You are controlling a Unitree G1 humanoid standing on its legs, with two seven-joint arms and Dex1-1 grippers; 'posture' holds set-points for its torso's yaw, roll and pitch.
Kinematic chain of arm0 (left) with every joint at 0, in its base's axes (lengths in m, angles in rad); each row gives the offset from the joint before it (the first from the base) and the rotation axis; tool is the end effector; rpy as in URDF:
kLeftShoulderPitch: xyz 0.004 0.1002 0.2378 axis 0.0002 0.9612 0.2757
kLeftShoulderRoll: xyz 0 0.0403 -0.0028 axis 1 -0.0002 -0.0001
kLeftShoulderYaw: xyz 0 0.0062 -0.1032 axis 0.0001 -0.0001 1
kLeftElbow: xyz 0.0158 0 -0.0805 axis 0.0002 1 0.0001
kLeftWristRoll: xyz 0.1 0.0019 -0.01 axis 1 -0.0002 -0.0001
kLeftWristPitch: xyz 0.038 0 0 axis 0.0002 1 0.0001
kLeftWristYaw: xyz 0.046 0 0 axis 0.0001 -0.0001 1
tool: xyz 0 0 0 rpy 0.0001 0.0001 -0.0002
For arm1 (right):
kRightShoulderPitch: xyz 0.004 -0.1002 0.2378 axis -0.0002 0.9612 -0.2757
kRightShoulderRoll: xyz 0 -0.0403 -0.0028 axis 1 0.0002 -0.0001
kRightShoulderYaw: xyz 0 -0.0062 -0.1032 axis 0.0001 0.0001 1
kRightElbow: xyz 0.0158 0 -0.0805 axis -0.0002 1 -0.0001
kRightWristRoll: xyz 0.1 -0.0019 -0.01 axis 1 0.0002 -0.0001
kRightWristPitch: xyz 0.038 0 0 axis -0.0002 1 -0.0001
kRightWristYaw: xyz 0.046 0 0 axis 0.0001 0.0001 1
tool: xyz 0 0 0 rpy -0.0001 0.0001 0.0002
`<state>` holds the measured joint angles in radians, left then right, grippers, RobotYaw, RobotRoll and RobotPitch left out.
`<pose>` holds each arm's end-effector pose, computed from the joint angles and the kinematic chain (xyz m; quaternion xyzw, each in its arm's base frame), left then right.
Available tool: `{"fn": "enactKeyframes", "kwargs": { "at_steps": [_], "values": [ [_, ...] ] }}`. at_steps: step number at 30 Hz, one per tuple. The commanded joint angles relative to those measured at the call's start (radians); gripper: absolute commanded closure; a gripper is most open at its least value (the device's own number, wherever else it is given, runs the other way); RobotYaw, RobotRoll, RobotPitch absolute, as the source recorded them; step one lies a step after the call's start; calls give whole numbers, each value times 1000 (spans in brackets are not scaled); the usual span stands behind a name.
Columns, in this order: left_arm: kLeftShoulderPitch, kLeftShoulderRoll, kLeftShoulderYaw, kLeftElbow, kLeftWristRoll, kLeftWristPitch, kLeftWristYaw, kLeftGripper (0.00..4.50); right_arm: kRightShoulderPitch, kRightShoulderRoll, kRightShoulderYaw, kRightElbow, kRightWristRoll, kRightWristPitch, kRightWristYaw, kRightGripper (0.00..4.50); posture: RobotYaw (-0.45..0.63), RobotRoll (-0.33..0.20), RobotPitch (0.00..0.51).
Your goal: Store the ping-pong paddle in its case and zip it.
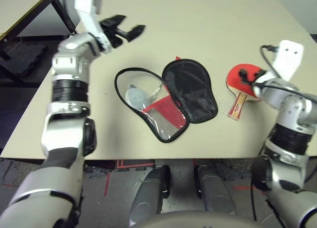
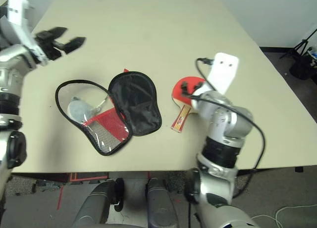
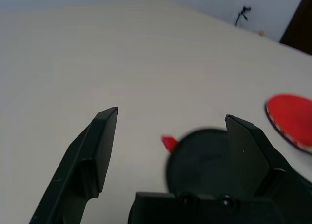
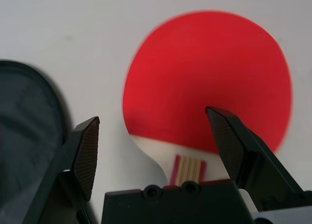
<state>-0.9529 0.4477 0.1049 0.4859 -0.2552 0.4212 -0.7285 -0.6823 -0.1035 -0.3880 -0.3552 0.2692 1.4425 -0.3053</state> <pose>0.3411 0.2146 0.2271 0.0467 -0.0288 -0.3208 0.9455 0.2586 -0.1794 0.1997 0.0811 0.2058 -0.1059 0.9694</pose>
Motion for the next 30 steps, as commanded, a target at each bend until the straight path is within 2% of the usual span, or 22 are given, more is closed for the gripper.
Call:
{"fn": "enactKeyframes", "kwargs": {
  "at_steps": [1, 7, 15, 29, 30],
  "values": [
    [49, -20, -16, -99, -17, 55, 16, 0, 7, 16, -19, -64, -60, 94, -20, 11, -96, 0, 184],
    [114, -50, -36, -207, -34, 129, 32, 0, 22, 51, -15, -104, -126, 170, -6, 11, -98, 0, 192],
    [148, -41, -52, -271, -32, 160, 39, 0, 34, 147, -9, -122, -196, 172, -12, 11, -91, 0, 194],
    [161, -42, -47, -318, -51, 190, 66, 0, 85, 181, 17, -49, -293, 148, 17, 11, -74, 0, 198],
    [162, -41, -48, -318, -52, 190, 67, 0, 88, 184, 19, -38, -298, 142, 18, 167, -74, 0, 198]
  ]
}}
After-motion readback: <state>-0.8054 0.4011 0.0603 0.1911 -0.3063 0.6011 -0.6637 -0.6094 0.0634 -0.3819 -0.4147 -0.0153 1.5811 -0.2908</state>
